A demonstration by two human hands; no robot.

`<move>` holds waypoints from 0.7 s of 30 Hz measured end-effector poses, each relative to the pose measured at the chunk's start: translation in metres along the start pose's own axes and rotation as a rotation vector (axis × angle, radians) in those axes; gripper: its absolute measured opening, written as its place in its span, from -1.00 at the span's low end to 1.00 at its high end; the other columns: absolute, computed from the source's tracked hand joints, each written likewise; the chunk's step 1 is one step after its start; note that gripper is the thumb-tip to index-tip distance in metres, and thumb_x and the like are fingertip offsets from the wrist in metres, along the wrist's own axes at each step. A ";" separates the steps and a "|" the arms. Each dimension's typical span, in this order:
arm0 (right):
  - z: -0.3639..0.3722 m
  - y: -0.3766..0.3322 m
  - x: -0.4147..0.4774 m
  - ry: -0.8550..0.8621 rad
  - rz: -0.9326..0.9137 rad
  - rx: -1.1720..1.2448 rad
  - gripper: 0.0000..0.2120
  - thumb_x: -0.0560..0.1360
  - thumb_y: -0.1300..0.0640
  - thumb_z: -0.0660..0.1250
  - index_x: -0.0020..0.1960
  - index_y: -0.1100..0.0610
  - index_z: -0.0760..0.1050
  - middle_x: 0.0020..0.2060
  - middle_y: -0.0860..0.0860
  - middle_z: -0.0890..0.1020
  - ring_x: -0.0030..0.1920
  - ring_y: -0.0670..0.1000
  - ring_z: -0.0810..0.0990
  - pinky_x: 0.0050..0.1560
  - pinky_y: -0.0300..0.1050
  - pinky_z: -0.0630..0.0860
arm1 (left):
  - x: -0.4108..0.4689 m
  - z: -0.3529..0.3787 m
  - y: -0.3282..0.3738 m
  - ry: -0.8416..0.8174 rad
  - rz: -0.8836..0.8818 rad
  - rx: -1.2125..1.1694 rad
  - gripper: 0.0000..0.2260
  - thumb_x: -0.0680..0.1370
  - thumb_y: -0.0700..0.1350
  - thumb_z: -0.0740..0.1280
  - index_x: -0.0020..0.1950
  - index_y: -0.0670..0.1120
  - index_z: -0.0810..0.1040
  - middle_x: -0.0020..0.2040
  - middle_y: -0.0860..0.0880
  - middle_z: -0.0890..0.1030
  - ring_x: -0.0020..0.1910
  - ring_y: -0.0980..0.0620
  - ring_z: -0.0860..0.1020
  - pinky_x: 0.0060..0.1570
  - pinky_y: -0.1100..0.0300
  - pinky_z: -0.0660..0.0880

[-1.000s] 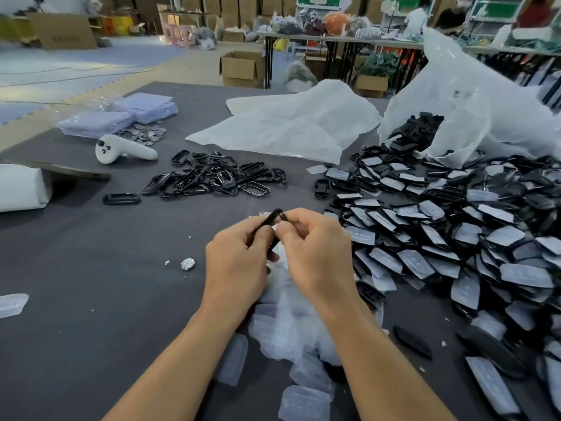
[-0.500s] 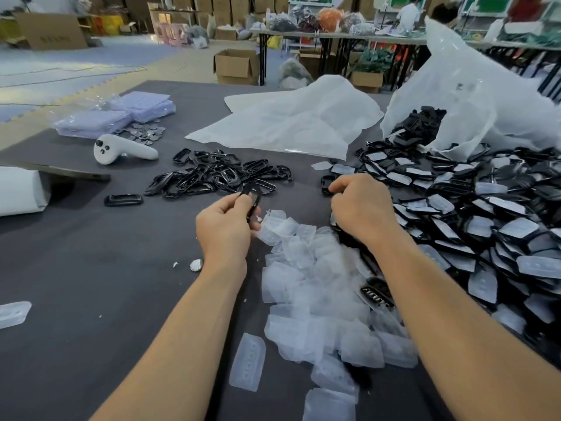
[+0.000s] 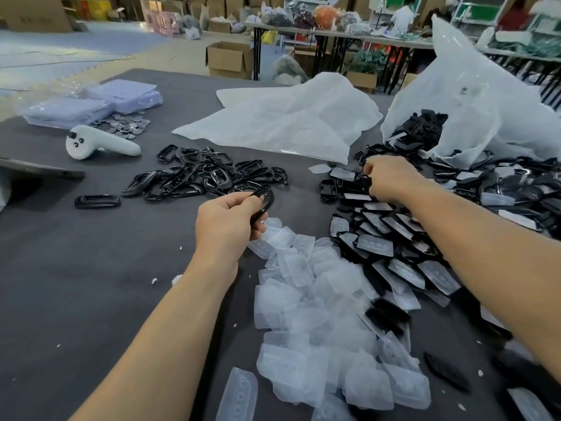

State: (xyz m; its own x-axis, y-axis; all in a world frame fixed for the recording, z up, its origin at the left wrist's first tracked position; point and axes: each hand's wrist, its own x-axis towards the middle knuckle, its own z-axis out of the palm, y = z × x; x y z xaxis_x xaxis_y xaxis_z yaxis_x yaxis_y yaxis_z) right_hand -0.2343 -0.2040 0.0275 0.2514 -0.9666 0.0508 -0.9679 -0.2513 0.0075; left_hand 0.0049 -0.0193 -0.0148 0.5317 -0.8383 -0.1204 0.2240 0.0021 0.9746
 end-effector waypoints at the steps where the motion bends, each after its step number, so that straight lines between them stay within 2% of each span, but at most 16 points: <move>1: -0.003 0.000 0.001 0.003 -0.015 -0.010 -0.73 0.51 0.35 0.30 0.17 0.15 0.55 0.13 0.14 0.63 0.13 0.21 0.57 0.04 -0.01 0.55 | 0.000 0.000 0.000 -0.006 0.009 0.016 -0.94 0.57 -0.24 0.43 -0.05 -0.17 0.71 -0.36 -0.09 0.67 -0.49 0.05 0.51 -0.48 0.28 0.48; 3: -0.007 -0.001 -0.001 -0.017 -0.033 -0.039 -0.79 0.49 0.35 0.31 0.08 0.20 0.58 0.05 0.15 0.66 0.07 0.20 0.60 0.04 0.02 0.60 | -0.001 0.000 -0.002 -0.018 0.031 0.050 -0.95 0.57 -0.24 0.44 -0.05 -0.15 0.71 -0.36 -0.08 0.67 -0.49 0.05 0.51 -0.47 0.27 0.48; 5: -0.010 -0.005 -0.004 -0.064 -0.037 -0.087 -0.78 0.48 0.37 0.28 0.05 0.23 0.61 0.00 0.16 0.66 0.00 0.19 0.62 -0.06 -0.02 0.60 | -0.002 -0.002 -0.004 -0.037 0.052 0.077 -0.95 0.56 -0.22 0.46 -0.08 -0.12 0.72 -0.36 -0.07 0.68 -0.48 0.04 0.52 -0.47 0.27 0.48; 7: -0.012 -0.008 -0.007 -0.097 -0.039 -0.119 -0.84 0.46 0.40 0.24 -0.11 0.24 0.57 -0.11 0.16 0.62 -0.19 0.13 0.56 -0.29 -0.12 0.46 | -0.004 -0.003 -0.006 -0.054 0.064 0.106 -0.91 0.55 -0.19 0.48 -0.15 -0.08 0.73 -0.34 -0.08 0.69 -0.46 0.03 0.53 -0.46 0.27 0.49; 8: -0.013 -0.010 -0.009 -0.107 -0.029 -0.124 -0.85 0.45 0.41 0.22 -0.23 0.23 0.48 -0.21 0.16 0.56 -0.30 0.10 0.49 -0.38 -0.15 0.36 | -0.005 -0.004 -0.006 -0.060 0.067 0.122 -0.90 0.55 -0.18 0.49 -0.17 -0.07 0.74 -0.33 -0.08 0.69 -0.46 0.03 0.53 -0.45 0.27 0.49; 10: -0.011 -0.010 -0.012 -0.112 -0.009 -0.137 -0.77 0.43 0.44 0.21 -0.34 0.21 0.33 -0.32 0.11 0.42 -0.39 0.06 0.38 -0.44 -0.16 0.24 | -0.007 -0.005 -0.007 -0.063 0.073 0.146 -0.91 0.54 -0.16 0.50 -0.16 -0.08 0.75 -0.33 -0.07 0.69 -0.46 0.03 0.54 -0.45 0.26 0.49; 12: -0.009 -0.010 -0.018 -0.088 -0.016 -0.158 -0.76 0.41 0.43 0.20 -0.34 0.18 0.32 -0.33 0.09 0.39 -0.39 0.06 0.37 -0.41 -0.16 0.25 | -0.010 -0.007 -0.006 -0.060 0.075 0.159 -0.93 0.55 -0.17 0.49 -0.13 -0.09 0.75 -0.33 -0.06 0.69 -0.46 0.03 0.54 -0.46 0.25 0.50; 15: -0.007 -0.014 -0.028 -0.048 -0.044 -0.195 -0.81 0.42 0.39 0.20 -0.27 0.14 0.41 -0.26 0.08 0.47 -0.34 0.06 0.36 -0.24 -0.08 0.34 | -0.012 -0.010 -0.004 -0.034 0.073 0.161 -0.94 0.55 -0.17 0.49 -0.11 -0.07 0.75 -0.32 -0.07 0.70 -0.46 0.02 0.54 -0.46 0.26 0.50; 18: -0.003 -0.018 -0.038 0.059 -0.063 -0.178 -0.80 0.44 0.35 0.23 -0.07 0.13 0.56 -0.10 0.10 0.58 -0.12 0.16 0.49 -0.03 -0.01 0.47 | -0.016 -0.011 -0.002 -0.013 0.070 0.167 -0.93 0.54 -0.15 0.49 -0.13 -0.04 0.76 -0.31 -0.07 0.71 -0.47 0.03 0.55 -0.46 0.27 0.49; 21: 0.000 -0.021 -0.051 0.074 0.003 -0.015 -0.72 0.46 0.39 0.21 0.03 0.16 0.60 -0.04 0.14 0.65 0.00 0.22 0.61 0.05 0.05 0.59 | -0.025 -0.016 0.000 0.001 0.082 0.183 -0.87 0.54 -0.13 0.49 -0.18 0.07 0.76 -0.31 -0.06 0.71 -0.47 0.06 0.56 -0.46 0.26 0.49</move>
State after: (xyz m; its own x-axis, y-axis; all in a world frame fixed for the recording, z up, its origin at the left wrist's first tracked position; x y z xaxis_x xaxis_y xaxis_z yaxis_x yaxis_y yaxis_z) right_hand -0.2271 -0.1494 0.0243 0.2481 -0.9607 0.1245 -0.9687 -0.2474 0.0218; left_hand 0.0048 0.0100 -0.0151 0.5430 -0.8388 -0.0393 0.0280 -0.0287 0.9992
